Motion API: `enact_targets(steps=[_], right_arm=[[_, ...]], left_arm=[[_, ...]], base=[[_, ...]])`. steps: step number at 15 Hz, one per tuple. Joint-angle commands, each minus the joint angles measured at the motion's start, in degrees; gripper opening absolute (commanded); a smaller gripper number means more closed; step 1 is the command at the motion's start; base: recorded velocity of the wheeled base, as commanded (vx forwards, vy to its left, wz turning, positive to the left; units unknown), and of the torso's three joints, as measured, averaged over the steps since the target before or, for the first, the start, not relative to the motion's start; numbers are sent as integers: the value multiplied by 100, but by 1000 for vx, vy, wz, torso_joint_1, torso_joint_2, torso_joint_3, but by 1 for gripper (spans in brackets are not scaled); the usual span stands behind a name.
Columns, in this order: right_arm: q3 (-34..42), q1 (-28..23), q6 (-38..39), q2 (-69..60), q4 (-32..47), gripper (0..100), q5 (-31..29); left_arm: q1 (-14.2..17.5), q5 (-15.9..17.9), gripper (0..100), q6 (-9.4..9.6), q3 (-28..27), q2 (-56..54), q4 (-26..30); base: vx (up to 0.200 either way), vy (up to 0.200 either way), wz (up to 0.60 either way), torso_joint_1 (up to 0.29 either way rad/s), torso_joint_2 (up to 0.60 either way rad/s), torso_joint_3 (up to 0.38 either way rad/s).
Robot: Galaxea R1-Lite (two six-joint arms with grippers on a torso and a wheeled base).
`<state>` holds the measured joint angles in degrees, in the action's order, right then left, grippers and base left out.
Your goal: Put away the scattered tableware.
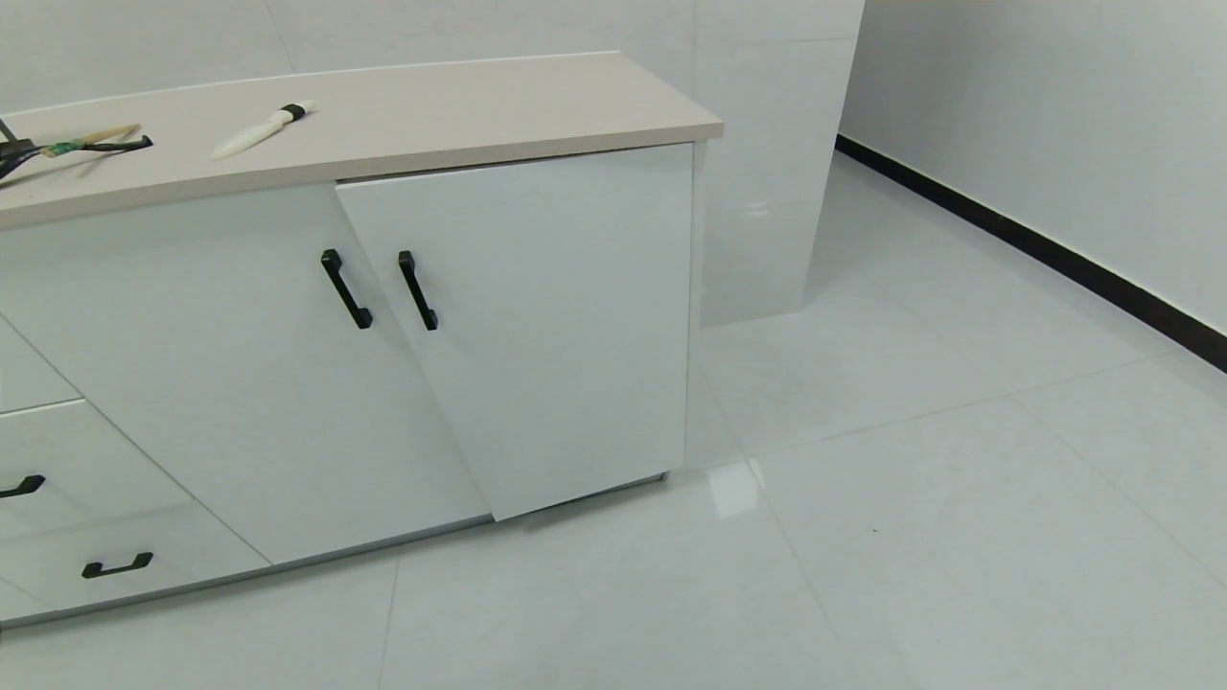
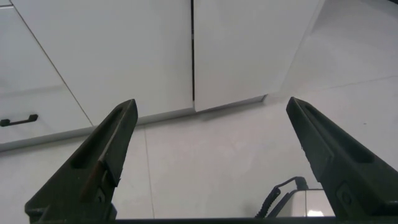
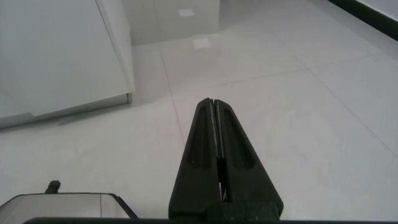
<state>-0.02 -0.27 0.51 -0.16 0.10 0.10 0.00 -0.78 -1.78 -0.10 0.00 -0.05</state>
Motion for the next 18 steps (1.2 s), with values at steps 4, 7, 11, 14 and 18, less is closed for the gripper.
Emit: enact_targets(steps=[4, 7, 11, 14, 18], right_arm=[[2, 0, 10, 16, 17, 0, -27], [2, 0, 10, 16, 17, 0, -36], [2, 0, 2, 16, 17, 0, -36], [2, 0, -42, 25, 17, 0, -36], [2, 0, -42, 25, 17, 0, -36]], left_arm=[[0, -36, 100, 20, 1, 0, -4], [0, -36, 100, 2, 1, 0, -13], [0, -36, 100, -15, 1, 0, -13], [0, -45, 100, -15, 1, 0, -13], [0, -45, 100, -15, 1, 0, -13]], base=[[0, 200, 0, 2, -1, 0], [0, 200, 0, 2, 2, 1], [0, 200, 0, 2, 0, 1], [0, 200, 600, -2, 1, 6], [0, 200, 600, 2, 0, 6]])
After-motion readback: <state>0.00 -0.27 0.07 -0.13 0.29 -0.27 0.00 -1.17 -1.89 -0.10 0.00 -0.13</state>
